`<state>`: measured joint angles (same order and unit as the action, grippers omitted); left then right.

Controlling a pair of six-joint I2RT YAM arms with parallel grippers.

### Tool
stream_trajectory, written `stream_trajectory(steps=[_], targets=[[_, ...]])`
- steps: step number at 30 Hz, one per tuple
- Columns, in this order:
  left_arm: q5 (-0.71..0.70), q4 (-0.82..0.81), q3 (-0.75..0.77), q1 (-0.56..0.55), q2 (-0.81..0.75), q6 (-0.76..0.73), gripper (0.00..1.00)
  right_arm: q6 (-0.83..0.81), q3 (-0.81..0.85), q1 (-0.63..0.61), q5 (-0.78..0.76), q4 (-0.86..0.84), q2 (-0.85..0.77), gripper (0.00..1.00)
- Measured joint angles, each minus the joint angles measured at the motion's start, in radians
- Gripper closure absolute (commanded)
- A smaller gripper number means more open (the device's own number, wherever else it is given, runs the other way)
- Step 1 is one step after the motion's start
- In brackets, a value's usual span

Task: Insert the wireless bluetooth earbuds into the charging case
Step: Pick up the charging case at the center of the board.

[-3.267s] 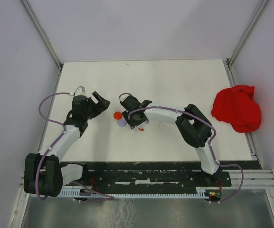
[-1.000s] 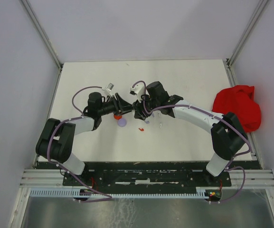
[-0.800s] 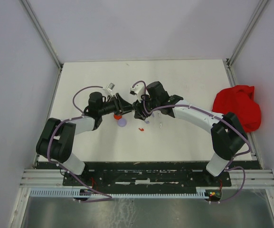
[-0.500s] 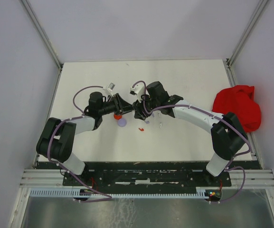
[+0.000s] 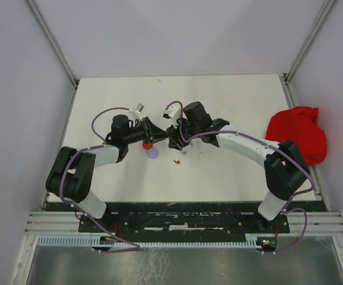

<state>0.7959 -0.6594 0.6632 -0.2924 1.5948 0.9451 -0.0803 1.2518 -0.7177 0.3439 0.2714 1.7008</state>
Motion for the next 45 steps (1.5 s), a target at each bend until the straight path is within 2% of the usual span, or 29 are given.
stream_trajectory(steps=[2, 6, 14, 19, 24, 31, 38, 45], targets=[[0.000, 0.000, 0.002, 0.000, 0.001, 0.000, 0.97, 0.000, 0.000, 0.000, -0.001, 0.000, 0.000, 0.44], [0.001, -0.001, 0.006, -0.002, 0.007, 0.001, 0.97, 0.001, 0.000, 0.000, -0.004, 0.000, 0.000, 0.22], [-0.025, -0.021, 0.008, -0.008, 0.018, 0.023, 0.97, 0.016, 0.000, 0.000, -0.011, -0.003, -0.004, 0.08], [-0.113, -0.151, -0.038, 0.006, 0.029, 0.124, 0.97, 0.102, -0.007, 0.007, -0.087, -0.018, -0.050, 0.05], [-0.242, -0.335, -0.146, 0.018, 0.064, 0.271, 0.97, 0.270, -0.007, 0.020, -0.246, -0.038, -0.099, 0.04], [-0.338, -0.504, -0.235, 0.018, 0.089, 0.399, 0.97, 0.422, 0.010, 0.025, -0.376, -0.016, -0.080, 0.02], [-0.387, -0.549, -0.267, 0.017, 0.072, 0.426, 0.97, 0.486, 0.042, 0.025, -0.409, 0.006, 0.004, 0.01], [-0.397, -0.555, -0.267, 0.015, 0.067, 0.426, 0.97, 0.511, 0.044, 0.024, -0.405, 0.017, 0.017, 0.01]])
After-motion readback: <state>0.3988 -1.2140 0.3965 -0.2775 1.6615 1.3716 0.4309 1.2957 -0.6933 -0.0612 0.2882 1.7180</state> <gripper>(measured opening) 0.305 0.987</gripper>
